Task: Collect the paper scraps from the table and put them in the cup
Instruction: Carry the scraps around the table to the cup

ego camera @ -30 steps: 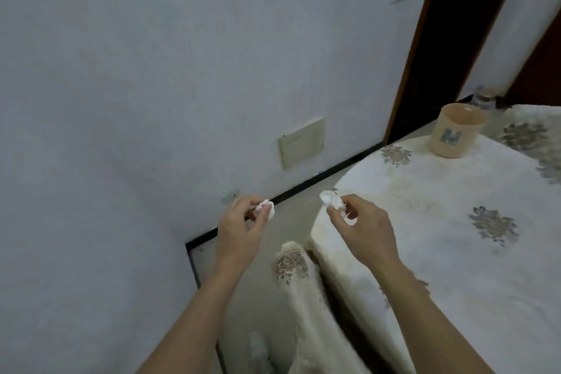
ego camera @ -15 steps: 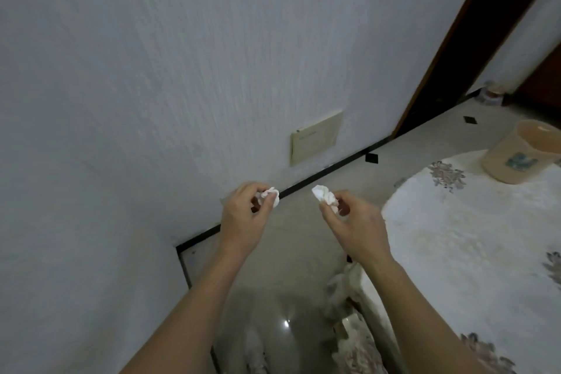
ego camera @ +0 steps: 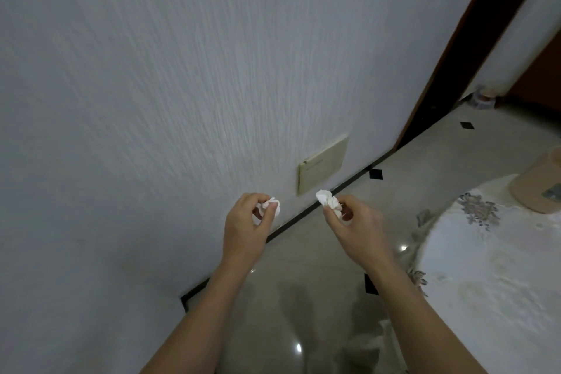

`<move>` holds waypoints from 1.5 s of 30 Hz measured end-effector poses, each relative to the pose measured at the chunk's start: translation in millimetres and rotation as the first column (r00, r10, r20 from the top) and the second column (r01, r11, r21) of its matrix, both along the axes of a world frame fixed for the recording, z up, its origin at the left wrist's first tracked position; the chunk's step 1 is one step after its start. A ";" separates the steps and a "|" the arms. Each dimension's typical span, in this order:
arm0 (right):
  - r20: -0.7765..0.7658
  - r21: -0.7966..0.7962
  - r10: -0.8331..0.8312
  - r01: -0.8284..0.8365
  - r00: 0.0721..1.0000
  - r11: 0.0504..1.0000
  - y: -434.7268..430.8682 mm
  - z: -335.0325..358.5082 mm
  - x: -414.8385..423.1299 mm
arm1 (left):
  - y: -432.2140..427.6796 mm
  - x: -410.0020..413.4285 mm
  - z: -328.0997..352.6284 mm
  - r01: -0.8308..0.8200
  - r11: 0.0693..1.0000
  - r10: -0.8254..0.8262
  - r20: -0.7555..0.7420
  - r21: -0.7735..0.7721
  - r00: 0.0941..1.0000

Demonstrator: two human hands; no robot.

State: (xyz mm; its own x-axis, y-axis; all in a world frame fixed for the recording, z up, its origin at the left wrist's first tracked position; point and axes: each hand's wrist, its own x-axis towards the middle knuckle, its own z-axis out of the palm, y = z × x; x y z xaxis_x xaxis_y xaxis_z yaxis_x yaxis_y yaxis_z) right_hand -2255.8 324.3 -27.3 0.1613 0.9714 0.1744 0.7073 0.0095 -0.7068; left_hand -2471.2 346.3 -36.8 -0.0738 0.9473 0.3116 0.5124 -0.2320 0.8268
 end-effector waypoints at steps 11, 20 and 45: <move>-0.012 0.029 -0.130 0.130 0.991 0.991 127.3 -5.2 36.6 | 143.0 46.7 -0.5 0.149 0.989 -0.149 0.004 0.024 0.989; -0.008 0.048 -0.304 0.304 0.953 0.951 246.5 4.0 124.4 | 292.6 146.5 15.5 0.300 0.953 -0.299 -0.029 0.050 0.954; 0.054 0.014 -0.745 0.746 0.665 0.666 409.8 4.2 411.5 | 558.0 499.4 7.1 0.734 0.679 -0.734 0.033 0.030 0.678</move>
